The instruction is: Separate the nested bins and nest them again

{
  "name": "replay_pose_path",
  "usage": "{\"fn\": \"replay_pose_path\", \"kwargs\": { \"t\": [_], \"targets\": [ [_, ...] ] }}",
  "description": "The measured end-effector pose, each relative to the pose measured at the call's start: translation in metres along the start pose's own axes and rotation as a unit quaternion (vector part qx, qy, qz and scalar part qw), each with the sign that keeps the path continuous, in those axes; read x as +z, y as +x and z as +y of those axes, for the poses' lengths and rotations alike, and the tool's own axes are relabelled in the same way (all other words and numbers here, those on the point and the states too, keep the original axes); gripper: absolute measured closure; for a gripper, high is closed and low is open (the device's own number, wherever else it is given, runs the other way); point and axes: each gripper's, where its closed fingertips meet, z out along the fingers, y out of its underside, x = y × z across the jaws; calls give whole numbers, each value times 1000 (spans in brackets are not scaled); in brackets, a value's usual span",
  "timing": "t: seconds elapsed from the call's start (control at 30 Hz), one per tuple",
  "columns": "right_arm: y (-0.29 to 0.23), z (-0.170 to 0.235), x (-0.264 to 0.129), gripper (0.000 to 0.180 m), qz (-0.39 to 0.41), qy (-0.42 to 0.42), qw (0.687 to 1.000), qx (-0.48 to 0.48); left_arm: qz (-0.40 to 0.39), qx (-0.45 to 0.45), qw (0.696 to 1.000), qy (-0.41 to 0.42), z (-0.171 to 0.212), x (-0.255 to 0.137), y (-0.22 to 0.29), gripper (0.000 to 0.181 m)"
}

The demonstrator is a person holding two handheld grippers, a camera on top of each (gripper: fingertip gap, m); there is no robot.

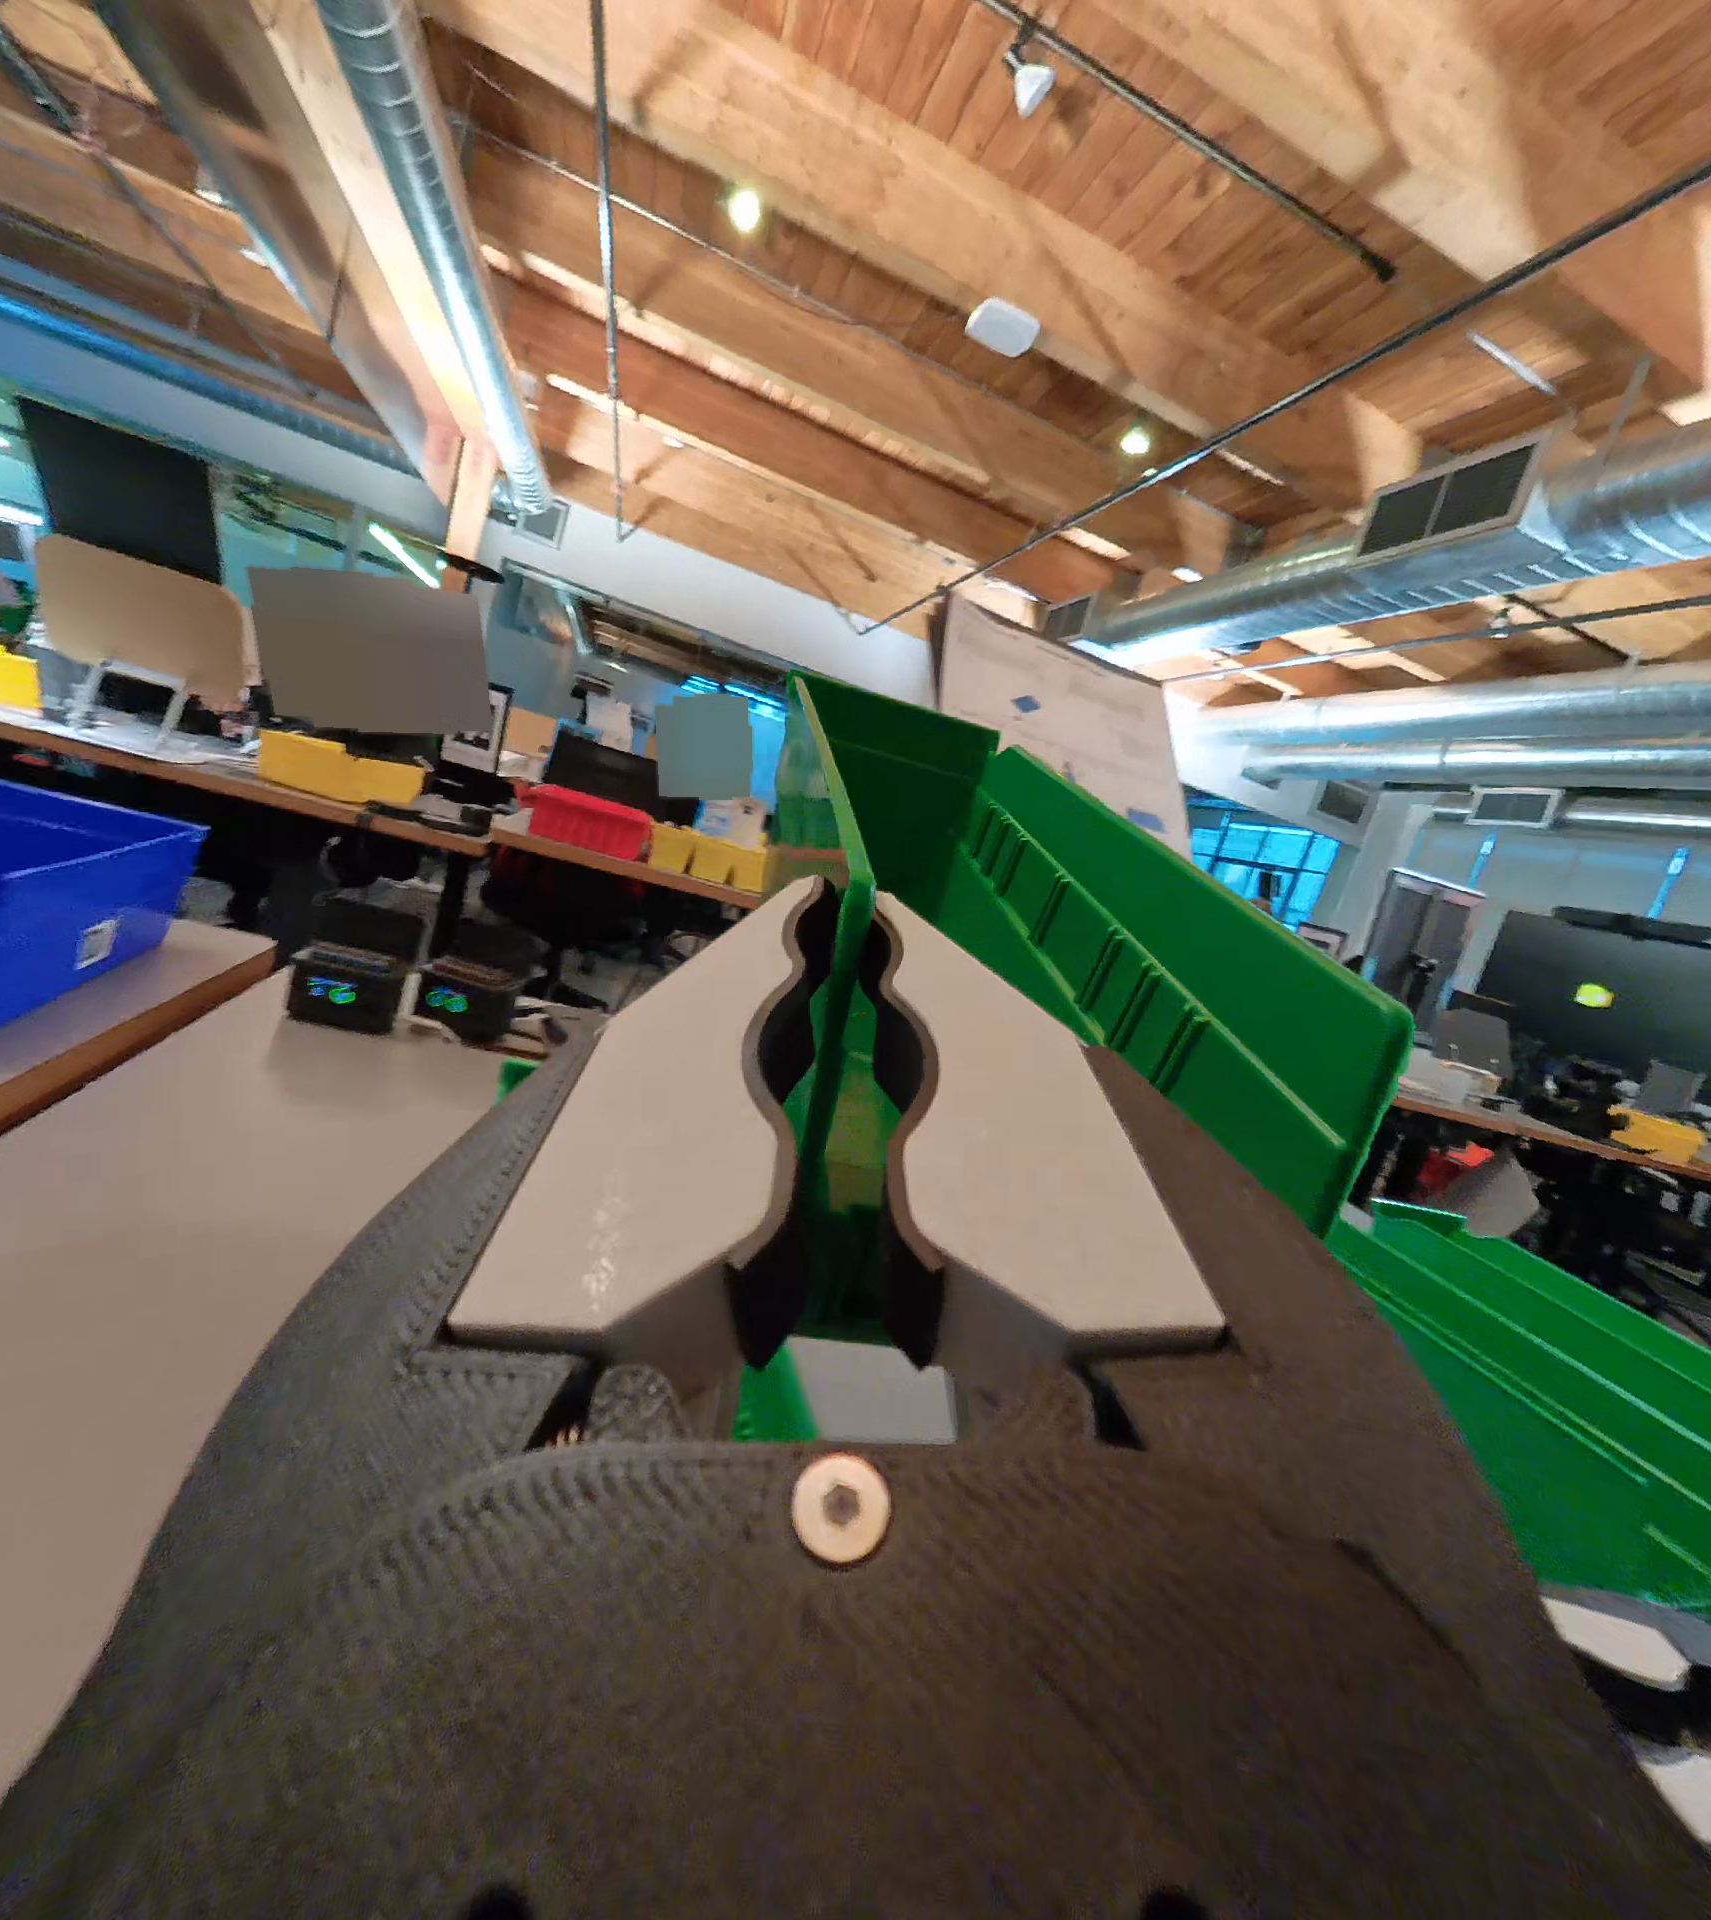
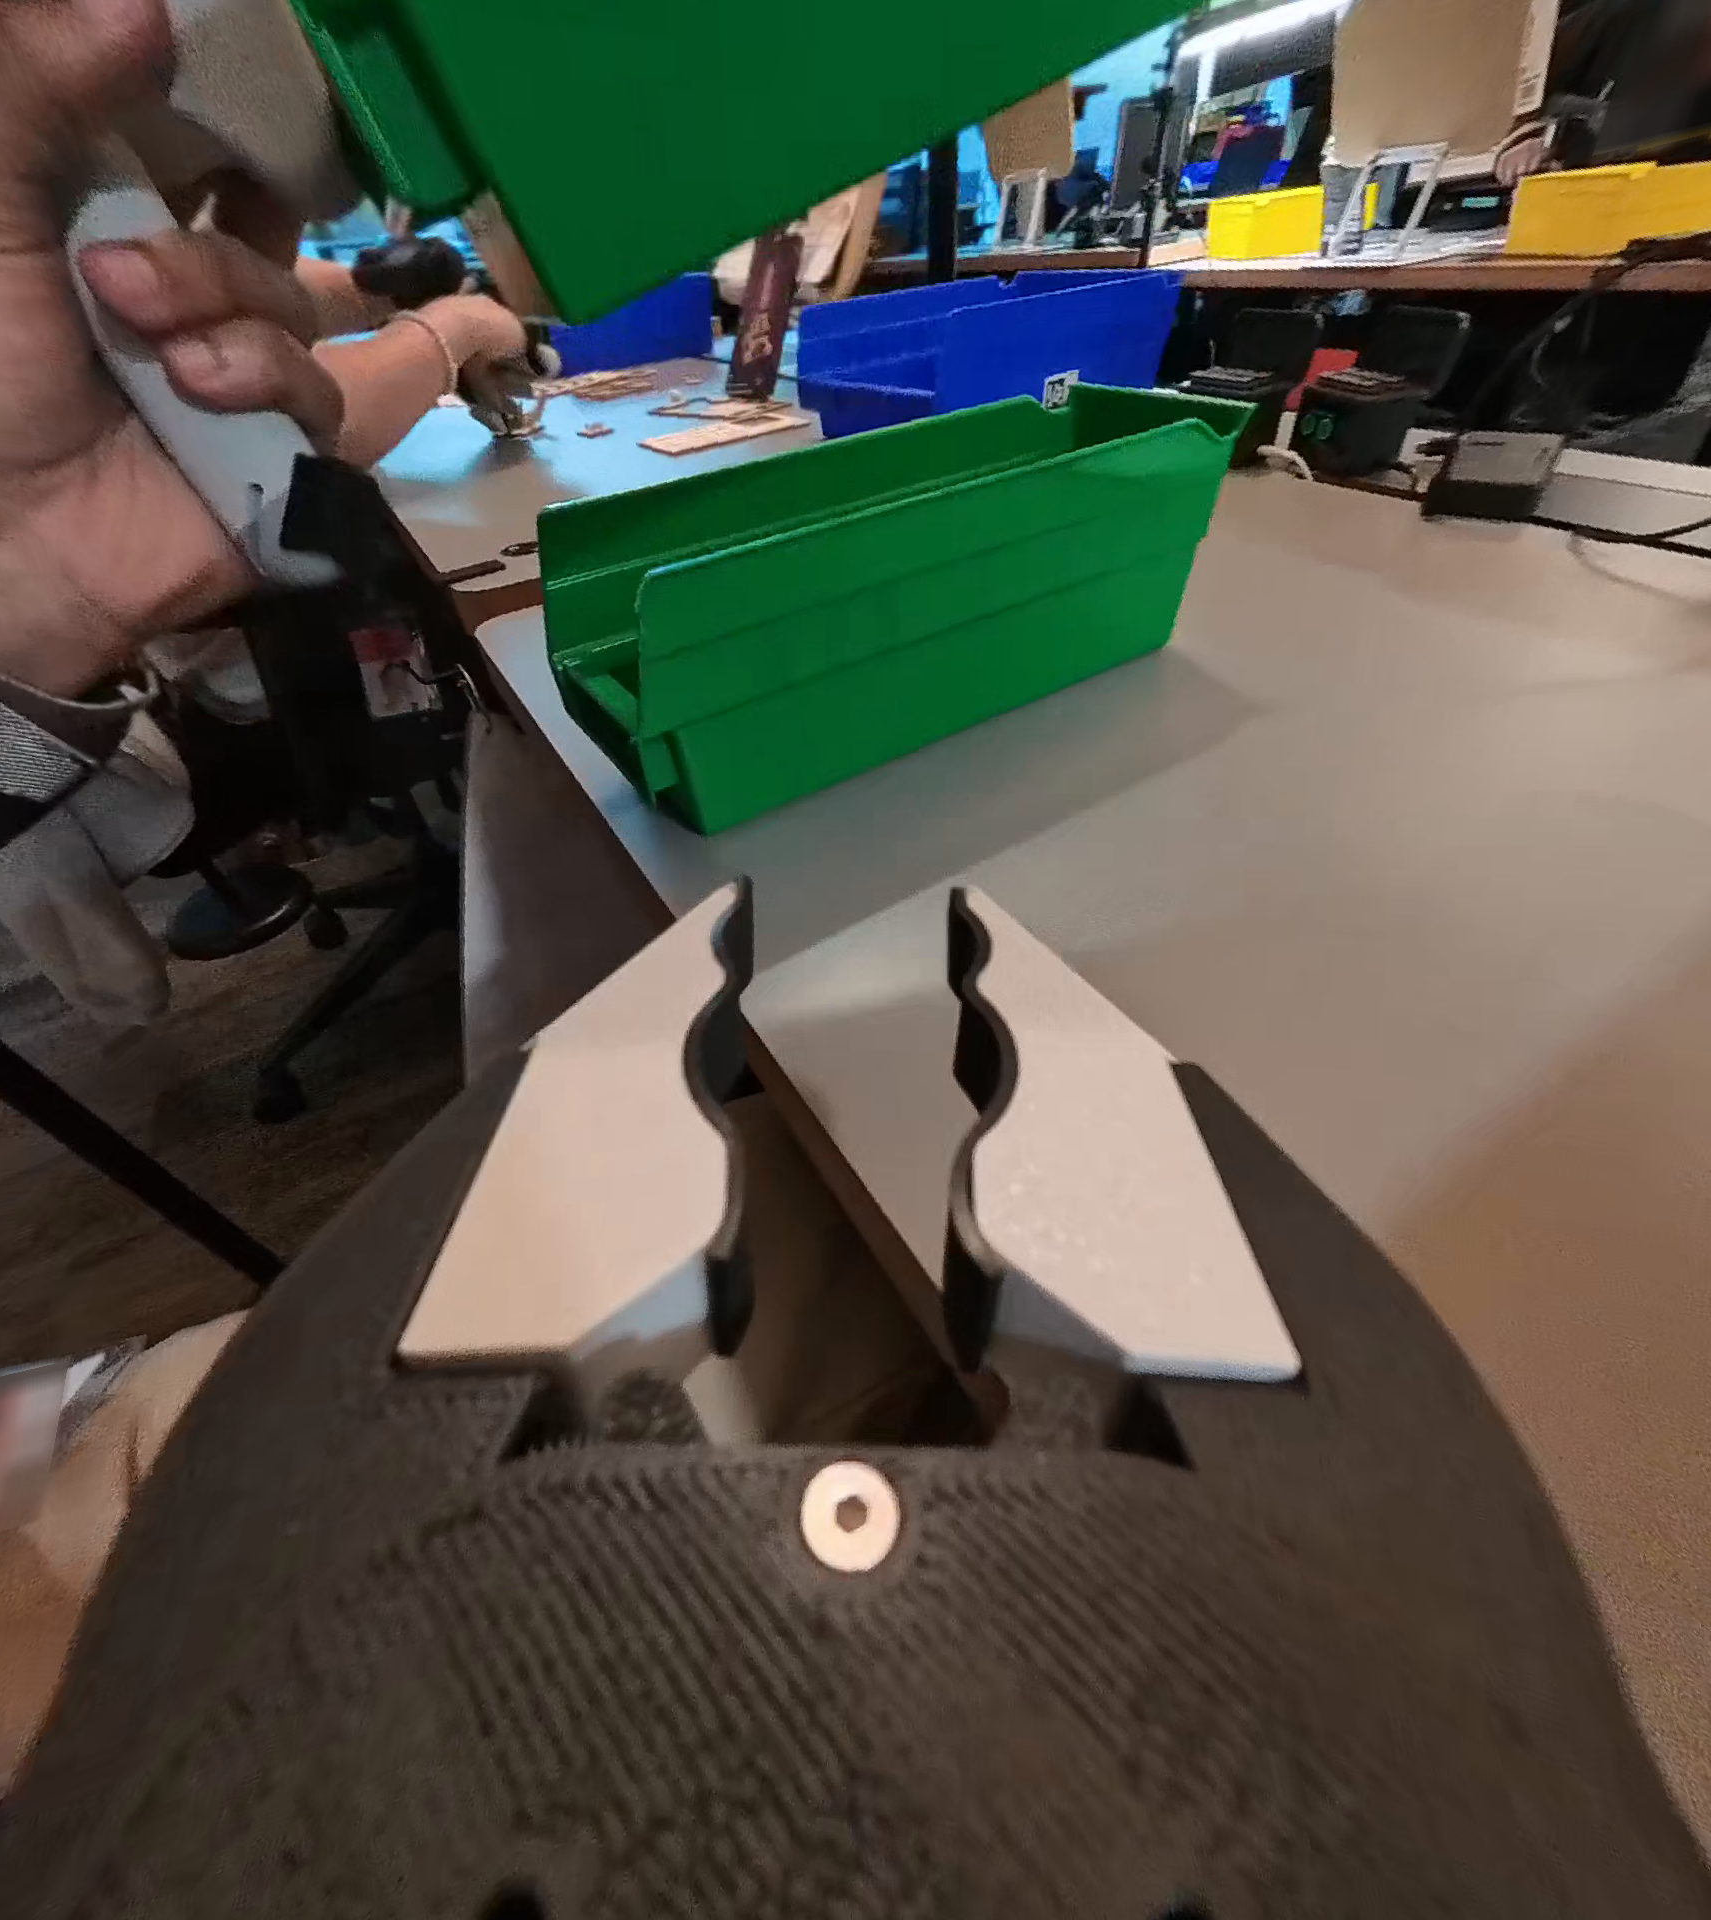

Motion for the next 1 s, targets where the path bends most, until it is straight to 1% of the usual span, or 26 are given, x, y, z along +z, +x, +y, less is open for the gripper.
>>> {"fn": "replay_pose_path", "kwargs": {
  "t": [0.1,0.2,0.33,0.4,0.57,0.7,0.83,1.0],
  "targets": [
    [8,0,-13,143,24,5,1000,-8,35,-15,999,-16,14,13,33,181],
    [17,1,-28,144,52,7,998,-18,80,-27,996,-29,41,23,66,181],
    [25,4,-47,144,81,7,996,-20,104,-30,992,-63,82,34,92,181],
    [28,6,-55,144,94,6,995,-23,103,-27,991,-81,100,40,99,181],
    [35,11,-66,144,111,1,994,-24,87,-28,988,-126,144,47,99,181],
    [36,14,-60,144,101,-4,995,-15,75,-60,982,-164,173,41,89,181],
    [31,17,-50,144,83,-10,996,-13,47,-69,980,-178,185,35,75,181],
    [24,18,-43,144,68,-13,997,-16,30,-59,982,-178,188,29,68,177]
  ]
}}
